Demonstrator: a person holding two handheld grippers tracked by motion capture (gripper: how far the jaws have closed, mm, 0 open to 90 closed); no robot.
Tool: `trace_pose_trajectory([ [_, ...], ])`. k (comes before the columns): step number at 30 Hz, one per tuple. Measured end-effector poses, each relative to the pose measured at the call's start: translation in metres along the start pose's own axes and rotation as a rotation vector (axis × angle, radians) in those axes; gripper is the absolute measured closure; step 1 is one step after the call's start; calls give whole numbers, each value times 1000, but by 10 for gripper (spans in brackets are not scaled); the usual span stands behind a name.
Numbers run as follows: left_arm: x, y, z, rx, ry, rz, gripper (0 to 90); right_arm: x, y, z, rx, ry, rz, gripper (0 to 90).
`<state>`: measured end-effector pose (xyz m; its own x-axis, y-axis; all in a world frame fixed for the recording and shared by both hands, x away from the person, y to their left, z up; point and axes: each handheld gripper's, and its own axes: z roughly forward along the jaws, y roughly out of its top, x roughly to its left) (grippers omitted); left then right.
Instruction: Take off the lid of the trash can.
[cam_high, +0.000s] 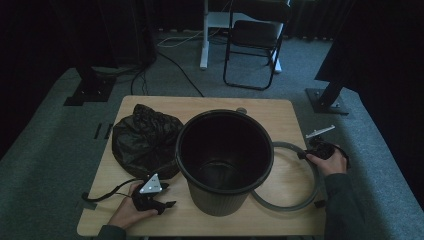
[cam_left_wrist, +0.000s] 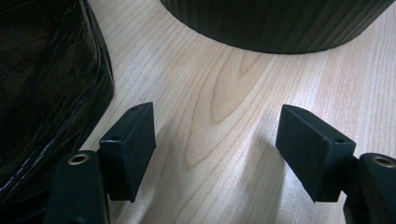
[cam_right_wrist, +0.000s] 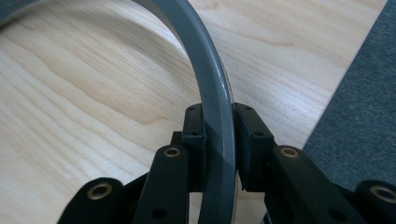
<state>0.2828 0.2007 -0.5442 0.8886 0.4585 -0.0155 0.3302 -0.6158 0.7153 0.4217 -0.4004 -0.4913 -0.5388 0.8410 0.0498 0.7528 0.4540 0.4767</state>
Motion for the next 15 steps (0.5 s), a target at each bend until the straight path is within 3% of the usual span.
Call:
trace_pose_trajectory([
  [15,0,0,0,1,2,-2,289,2,-14,23,1,-34,-2,687],
])
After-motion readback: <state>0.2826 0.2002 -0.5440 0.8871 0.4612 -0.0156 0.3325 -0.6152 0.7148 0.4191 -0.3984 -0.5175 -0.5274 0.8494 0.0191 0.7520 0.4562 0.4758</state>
